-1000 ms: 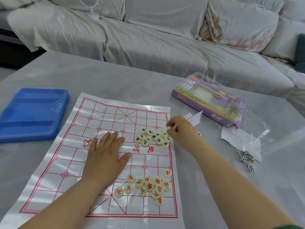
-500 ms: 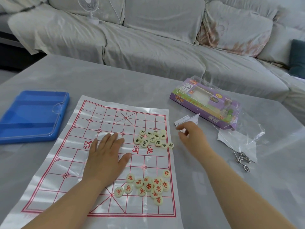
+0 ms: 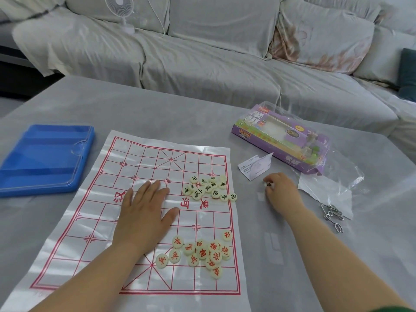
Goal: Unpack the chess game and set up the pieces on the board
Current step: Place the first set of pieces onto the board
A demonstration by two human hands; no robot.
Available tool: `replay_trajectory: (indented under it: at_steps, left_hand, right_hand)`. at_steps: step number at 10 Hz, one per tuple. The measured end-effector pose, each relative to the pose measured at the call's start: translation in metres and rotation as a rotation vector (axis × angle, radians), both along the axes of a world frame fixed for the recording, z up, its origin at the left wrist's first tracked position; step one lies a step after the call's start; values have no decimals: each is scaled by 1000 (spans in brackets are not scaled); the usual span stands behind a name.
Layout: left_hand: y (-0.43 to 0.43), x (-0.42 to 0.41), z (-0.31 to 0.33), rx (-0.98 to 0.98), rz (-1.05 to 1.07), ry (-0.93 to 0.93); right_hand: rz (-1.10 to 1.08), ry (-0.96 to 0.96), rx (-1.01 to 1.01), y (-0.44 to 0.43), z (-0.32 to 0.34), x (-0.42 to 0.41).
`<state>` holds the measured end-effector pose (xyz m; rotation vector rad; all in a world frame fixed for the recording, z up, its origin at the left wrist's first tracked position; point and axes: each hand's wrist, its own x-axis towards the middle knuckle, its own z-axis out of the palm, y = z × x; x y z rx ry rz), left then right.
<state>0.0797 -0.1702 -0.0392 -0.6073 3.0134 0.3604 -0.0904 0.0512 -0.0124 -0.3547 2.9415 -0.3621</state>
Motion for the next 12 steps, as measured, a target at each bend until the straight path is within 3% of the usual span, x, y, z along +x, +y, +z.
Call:
replay_trajectory:
  at_steps: [2,5,8,12]
  left_hand:
    - [-1,0,-1,5,-2,3]
    - [-1,0,-1,12,-2,20]
    - [-3,0,0,57,11,57]
    - [-2,0,1,65,25,80]
  right_hand:
    - [67,-53,-42,-12,7,14]
    - [206,-51,-278,-73,12,38]
    - [100,-81,-287,-42,9,37]
    - [183,-133,-153,-51,5,43]
